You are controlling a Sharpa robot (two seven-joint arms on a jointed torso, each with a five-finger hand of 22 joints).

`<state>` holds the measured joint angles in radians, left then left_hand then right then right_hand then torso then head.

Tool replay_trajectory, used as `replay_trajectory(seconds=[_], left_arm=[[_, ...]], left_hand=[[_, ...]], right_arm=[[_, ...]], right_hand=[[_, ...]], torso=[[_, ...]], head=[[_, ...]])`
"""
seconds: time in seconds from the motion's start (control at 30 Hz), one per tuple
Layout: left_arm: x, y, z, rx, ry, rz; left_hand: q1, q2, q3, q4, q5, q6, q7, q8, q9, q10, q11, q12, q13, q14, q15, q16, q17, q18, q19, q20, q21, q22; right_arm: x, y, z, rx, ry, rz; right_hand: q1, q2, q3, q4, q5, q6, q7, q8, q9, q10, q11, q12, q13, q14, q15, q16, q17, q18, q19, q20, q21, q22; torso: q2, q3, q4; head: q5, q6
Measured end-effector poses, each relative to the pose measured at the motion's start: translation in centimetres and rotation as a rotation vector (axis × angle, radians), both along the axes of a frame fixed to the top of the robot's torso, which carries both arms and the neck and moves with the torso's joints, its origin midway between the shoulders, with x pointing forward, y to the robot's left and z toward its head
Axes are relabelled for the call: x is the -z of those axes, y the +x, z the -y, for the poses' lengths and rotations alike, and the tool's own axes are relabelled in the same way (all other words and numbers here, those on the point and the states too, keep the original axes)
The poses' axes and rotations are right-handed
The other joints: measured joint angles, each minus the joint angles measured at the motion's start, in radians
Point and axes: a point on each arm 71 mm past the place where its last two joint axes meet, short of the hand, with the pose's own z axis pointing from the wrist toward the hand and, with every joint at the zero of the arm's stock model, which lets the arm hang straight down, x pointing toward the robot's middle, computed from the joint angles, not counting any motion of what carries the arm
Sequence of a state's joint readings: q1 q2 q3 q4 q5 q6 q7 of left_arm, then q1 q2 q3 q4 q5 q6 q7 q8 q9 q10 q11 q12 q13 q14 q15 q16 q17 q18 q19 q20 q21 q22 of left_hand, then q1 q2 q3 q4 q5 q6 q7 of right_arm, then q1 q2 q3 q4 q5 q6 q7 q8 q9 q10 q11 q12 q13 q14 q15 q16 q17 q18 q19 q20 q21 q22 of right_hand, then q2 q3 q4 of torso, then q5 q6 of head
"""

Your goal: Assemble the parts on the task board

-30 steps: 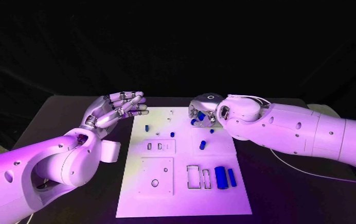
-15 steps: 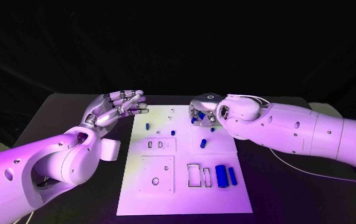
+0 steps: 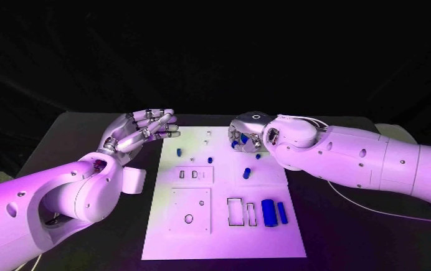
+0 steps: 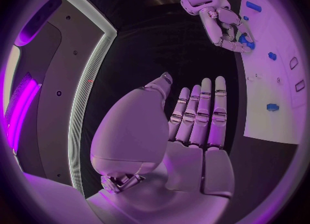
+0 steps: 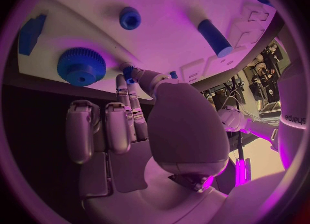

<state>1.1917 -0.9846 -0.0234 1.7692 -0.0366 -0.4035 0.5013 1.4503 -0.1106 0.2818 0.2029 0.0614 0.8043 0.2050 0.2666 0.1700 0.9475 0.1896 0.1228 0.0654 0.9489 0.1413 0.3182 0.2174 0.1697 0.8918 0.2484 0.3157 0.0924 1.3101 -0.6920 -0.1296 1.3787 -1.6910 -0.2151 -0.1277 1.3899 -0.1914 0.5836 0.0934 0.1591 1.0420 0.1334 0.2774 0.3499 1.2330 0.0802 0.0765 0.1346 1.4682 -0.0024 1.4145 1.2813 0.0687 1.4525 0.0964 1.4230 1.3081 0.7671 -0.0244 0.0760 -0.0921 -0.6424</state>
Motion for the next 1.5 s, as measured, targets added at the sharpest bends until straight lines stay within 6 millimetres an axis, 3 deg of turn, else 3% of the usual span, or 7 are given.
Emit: replay_trajectory(seconds=[0.23,0.4,0.53,1.07,1.5], left_arm=[[0.1,0.1,0.0,-0.001,0.001,-0.001],[0.1,0.1,0.2,0.003,-0.001,-0.002],[0.1,0.1,0.4,0.008,-0.003,-0.003],[0.1,0.2,0.8,0.018,-0.007,-0.005],[0.0,0.2,0.8,0.019,-0.007,-0.004]], left_hand=[[0.0,0.0,0.0,0.0,0.0,0.0,0.0,0.0,0.0,0.0,0.0,-0.004,0.0,0.0,0.0,0.0,0.0,0.0,0.0,0.0,0.0,0.0],[0.0,0.0,0.003,0.003,0.0,0.0,0.0,0.0,0.0,0.0,0.0,-0.004,0.0,0.0,0.0,0.0,0.0,0.0,0.0,0.0,0.0,0.0],[0.0,0.0,0.003,0.003,0.0,0.0,0.0,0.0,0.0,0.0,0.0,-0.004,0.0,0.0,0.0,0.0,0.0,0.0,0.0,0.0,0.0,0.0],[0.0,0.0,0.003,0.003,0.0,0.0,0.0,0.0,0.0,0.0,0.0,-0.004,0.0,0.0,0.0,0.0,0.001,0.0,0.0,0.0,0.0,0.0],[0.0,0.0,0.003,0.003,0.0,0.0,0.0,0.0,-0.001,0.0,0.0,-0.004,0.0,0.0,0.0,0.0,0.0,0.0,0.004,0.004,0.0,-0.001]], right_arm=[[-1.4,-0.5,-0.5,-0.015,0.062,0.063],[-2.2,0.2,-1.0,-0.002,0.095,0.115],[-2.3,0.9,-1.8,0.005,0.11,0.141],[-1.4,2.4,-4.4,0.009,0.14,0.169],[-0.5,3.0,-4.9,0.021,0.139,0.153]], right_hand=[[0.001,0.004,0.008,-0.009,0.008,0.001,-0.001,0.004,0.012,0.0,0.0,0.0,0.0,-0.004,-0.004,0.0,0.002,0.0,0.002,-0.002,0.005,0.0],[0.001,0.004,0.011,-0.014,0.008,0.001,-0.001,0.004,0.014,0.0,0.0,0.0,0.0,-0.004,-0.003,0.004,0.003,0.0,0.003,-0.003,0.005,0.0],[0.001,0.004,0.011,-0.014,0.008,0.001,-0.001,0.004,0.015,0.0,0.0,0.0,0.001,-0.004,-0.003,0.004,0.003,-0.015,0.003,-0.003,0.008,0.0],[-0.001,0.006,0.011,-0.014,0.006,0.0,-0.001,0.003,0.019,0.0,0.0,-0.004,0.001,-0.004,-0.003,0.004,0.006,-0.016,0.003,-0.003,0.008,0.0],[-0.004,0.009,0.009,-0.015,0.003,-0.006,0.002,0.009,0.023,0.0,0.0,-0.009,0.008,-0.004,-0.003,0.008,0.006,-0.015,0.003,-0.003,0.008,-0.001]], torso=[[-0.001,-0.0009,0.0004],[0.0,-0.0015,0.0049],[0.001,-0.0017,0.0088],[0.003,-0.0022,0.0251],[0.006,-0.0028,0.0322]], head=[[0.002,0.009],[-0.002,0.016],[-0.005,0.018],[-0.013,0.014],[-0.008,0.012]])
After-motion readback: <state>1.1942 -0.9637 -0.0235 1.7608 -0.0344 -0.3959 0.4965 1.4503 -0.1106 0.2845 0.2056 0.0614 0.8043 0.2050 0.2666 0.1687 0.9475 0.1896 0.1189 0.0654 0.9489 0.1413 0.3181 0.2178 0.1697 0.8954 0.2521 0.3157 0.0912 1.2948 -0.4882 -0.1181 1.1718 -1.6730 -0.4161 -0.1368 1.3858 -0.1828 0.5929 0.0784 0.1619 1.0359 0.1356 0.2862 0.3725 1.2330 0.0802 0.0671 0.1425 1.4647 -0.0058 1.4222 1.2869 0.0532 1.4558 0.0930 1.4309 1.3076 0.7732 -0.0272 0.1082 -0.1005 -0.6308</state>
